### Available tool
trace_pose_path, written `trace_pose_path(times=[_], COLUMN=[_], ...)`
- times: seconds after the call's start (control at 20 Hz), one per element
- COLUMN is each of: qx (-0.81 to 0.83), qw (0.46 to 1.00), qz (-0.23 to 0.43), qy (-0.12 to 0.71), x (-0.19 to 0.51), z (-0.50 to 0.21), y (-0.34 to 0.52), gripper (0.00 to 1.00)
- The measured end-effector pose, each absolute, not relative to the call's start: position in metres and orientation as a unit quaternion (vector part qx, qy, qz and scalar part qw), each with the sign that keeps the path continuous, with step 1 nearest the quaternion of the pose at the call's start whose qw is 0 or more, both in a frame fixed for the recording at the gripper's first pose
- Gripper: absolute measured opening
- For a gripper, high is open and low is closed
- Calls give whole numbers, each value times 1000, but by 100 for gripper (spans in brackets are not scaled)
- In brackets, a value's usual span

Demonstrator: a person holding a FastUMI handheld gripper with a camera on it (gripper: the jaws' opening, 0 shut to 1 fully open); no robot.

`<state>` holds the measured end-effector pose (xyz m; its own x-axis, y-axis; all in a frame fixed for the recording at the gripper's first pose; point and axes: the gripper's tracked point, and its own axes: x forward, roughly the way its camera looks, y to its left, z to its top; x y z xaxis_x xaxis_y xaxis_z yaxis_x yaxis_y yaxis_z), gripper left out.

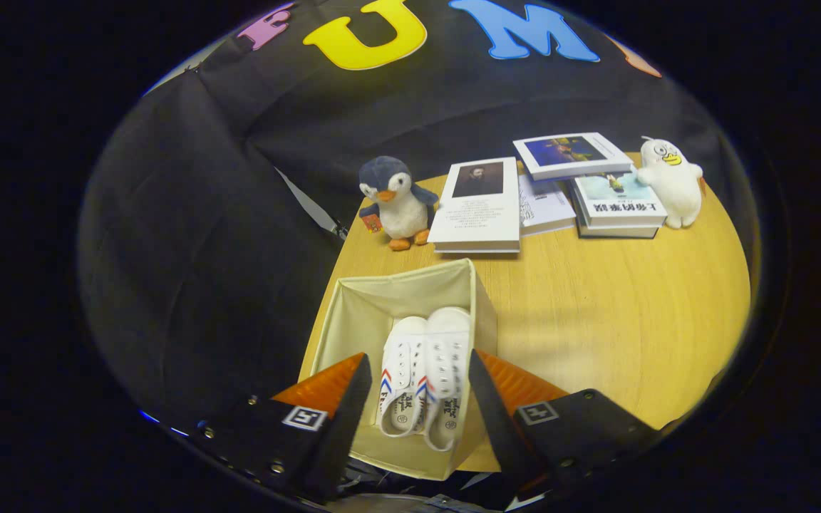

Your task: Open the storage box then place both shoes into the box .Put the left shoe in first, then the right shoe, with the right side of both shoes facing outward in a uniform manner.

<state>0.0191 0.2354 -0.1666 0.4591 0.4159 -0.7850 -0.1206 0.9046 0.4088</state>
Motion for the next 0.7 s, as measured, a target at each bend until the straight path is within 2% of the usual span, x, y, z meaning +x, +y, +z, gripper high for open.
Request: trace_pose_path(times=[0.05,0.35,0.7], qx=[139,119,83], qw=[854,907,951], qz=[159,133,73], qy=[476,380,288], x=[22,19,-4], z=[-154,-89,-33], y=[227,157,45], gripper=[100,98,98])
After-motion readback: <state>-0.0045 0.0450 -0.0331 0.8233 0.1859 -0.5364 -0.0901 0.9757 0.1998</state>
